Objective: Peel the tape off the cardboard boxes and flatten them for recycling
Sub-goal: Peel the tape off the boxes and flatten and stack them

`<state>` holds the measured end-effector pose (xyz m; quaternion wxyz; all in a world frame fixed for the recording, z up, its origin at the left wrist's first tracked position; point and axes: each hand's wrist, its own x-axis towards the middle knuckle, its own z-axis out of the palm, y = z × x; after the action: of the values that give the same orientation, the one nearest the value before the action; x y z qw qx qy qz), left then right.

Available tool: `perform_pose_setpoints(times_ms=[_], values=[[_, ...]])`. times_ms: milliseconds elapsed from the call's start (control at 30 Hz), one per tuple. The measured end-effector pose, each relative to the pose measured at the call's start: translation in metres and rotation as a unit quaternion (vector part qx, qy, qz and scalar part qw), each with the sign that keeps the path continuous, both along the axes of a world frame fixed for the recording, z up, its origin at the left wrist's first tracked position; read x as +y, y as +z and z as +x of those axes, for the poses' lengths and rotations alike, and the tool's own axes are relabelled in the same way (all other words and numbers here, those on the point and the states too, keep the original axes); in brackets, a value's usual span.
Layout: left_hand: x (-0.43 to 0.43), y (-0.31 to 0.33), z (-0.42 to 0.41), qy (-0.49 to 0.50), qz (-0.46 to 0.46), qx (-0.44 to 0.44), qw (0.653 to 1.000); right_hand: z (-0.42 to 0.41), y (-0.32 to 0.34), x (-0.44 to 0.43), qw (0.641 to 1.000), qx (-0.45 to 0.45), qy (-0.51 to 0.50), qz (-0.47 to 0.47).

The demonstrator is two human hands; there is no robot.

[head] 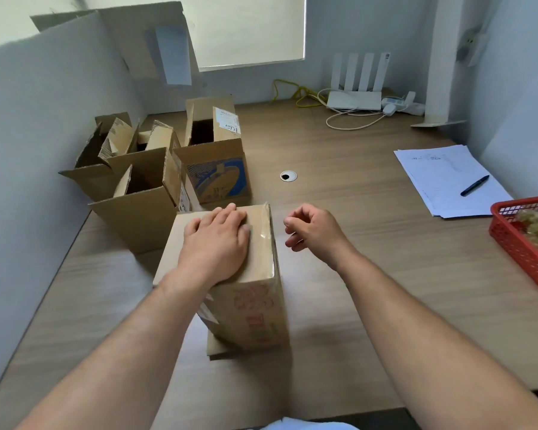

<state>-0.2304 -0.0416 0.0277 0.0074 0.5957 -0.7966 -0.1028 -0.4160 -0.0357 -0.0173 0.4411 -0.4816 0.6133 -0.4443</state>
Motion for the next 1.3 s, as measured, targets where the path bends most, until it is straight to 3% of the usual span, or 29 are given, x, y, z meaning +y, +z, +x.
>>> perform_pose_setpoints(times_ms=[200, 400, 800, 967, 1167, 1300], values=[[-0.043, 0.014, -0.013, 0.020, 0.047, 0.003, 0.999, 0.010, -0.005, 0.029, 0.984, 0.104, -0.047, -0.136], [-0.065, 0.015, -0.018, 0.059, 0.090, -0.007, 0.994, 0.014, -0.012, 0.042, 0.896, 0.270, -0.087, -0.341], [-0.074, 0.018, -0.034, 0.092, 0.108, -0.028, 0.990, 0.016, -0.007, 0.033, 0.790, 0.421, -0.118, -0.429], [-0.081, 0.016, -0.036, 0.109, 0.115, -0.051, 0.986, 0.010, 0.000, 0.029, 0.725, 0.504, -0.101, -0.459], [-0.082, 0.015, -0.040, 0.118, 0.116, -0.043, 0.985, 0.006, 0.007, 0.015, 0.712, 0.531, -0.080, -0.453], [-0.078, 0.017, -0.040, 0.122, 0.110, -0.040, 0.986, -0.006, 0.010, 0.014, 0.729, 0.509, -0.099, -0.446]])
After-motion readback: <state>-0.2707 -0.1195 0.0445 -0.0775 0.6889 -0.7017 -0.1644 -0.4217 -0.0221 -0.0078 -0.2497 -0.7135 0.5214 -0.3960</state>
